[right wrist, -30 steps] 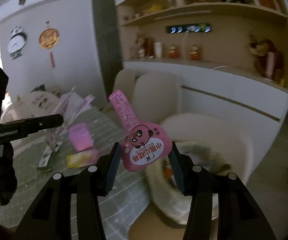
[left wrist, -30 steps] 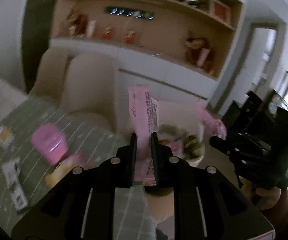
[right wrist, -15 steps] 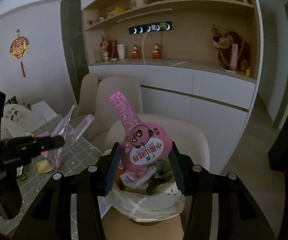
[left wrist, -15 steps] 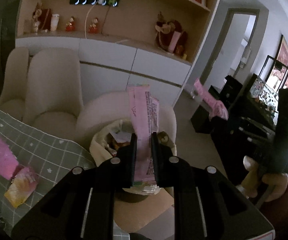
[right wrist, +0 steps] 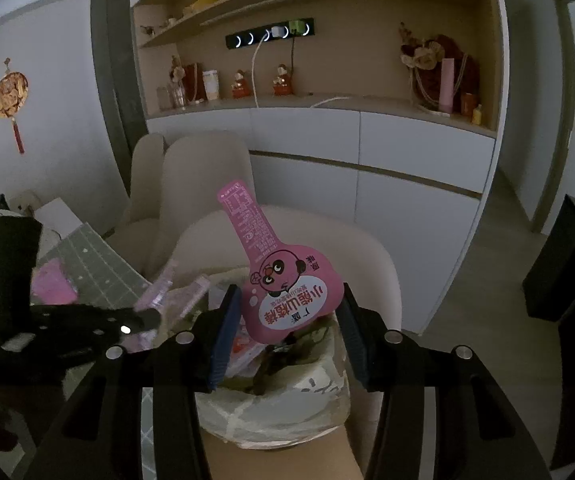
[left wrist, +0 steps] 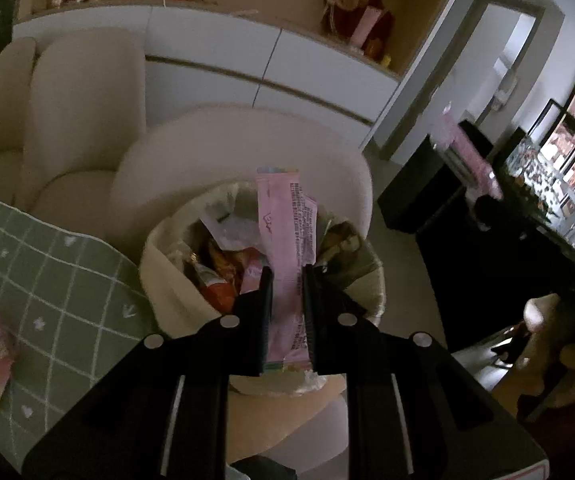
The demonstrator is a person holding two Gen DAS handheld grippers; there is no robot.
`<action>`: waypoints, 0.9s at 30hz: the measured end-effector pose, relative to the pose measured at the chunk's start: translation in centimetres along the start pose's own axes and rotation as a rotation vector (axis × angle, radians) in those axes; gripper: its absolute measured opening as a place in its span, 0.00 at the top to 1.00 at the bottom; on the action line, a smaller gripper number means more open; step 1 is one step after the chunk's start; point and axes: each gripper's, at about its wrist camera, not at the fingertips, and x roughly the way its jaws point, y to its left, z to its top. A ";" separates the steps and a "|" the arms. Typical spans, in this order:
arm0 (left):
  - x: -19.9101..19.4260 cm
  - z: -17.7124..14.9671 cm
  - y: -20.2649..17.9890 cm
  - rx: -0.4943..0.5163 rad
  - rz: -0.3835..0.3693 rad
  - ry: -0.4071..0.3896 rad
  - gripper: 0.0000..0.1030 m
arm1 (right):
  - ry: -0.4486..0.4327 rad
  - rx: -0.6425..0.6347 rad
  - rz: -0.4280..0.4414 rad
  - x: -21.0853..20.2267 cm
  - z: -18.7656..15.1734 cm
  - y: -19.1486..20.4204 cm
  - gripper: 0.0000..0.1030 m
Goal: Collect trash
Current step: 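Carry the pink paper strip and pink lollipop packet over the bin with both tools, then open the left tool over the bin while the right tool releases the lollipop packet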
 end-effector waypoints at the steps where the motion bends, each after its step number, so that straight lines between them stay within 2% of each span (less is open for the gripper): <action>1: 0.9 0.0 0.2 -0.001 0.002 0.013 0.86 | 0.006 0.003 -0.002 0.5 0.0 -0.1 0.56; 5: 3.5 0.5 0.9 -0.021 0.001 0.049 0.87 | 0.022 0.014 0.000 1.7 0.0 -0.4 0.56; 10: 5.3 1.3 1.4 -0.031 -0.006 0.057 0.86 | 0.041 0.009 -0.006 3.0 0.1 -0.5 0.56; 11: 5.4 1.5 1.4 -0.037 -0.008 0.056 0.85 | 0.043 0.010 -0.006 3.3 0.2 -0.6 0.56; 13: 5.8 1.6 1.7 -0.046 -0.005 0.062 0.76 | 0.048 0.009 -0.008 3.6 0.2 -0.7 0.56; 23: 4.9 1.3 1.3 -0.031 0.021 0.048 0.61 | 0.073 0.027 -0.006 4.8 -0.2 -1.6 0.56; 27: 2.8 1.1 1.7 -0.029 0.032 -0.005 0.57 | 0.087 0.034 0.006 5.4 -0.5 -1.6 0.56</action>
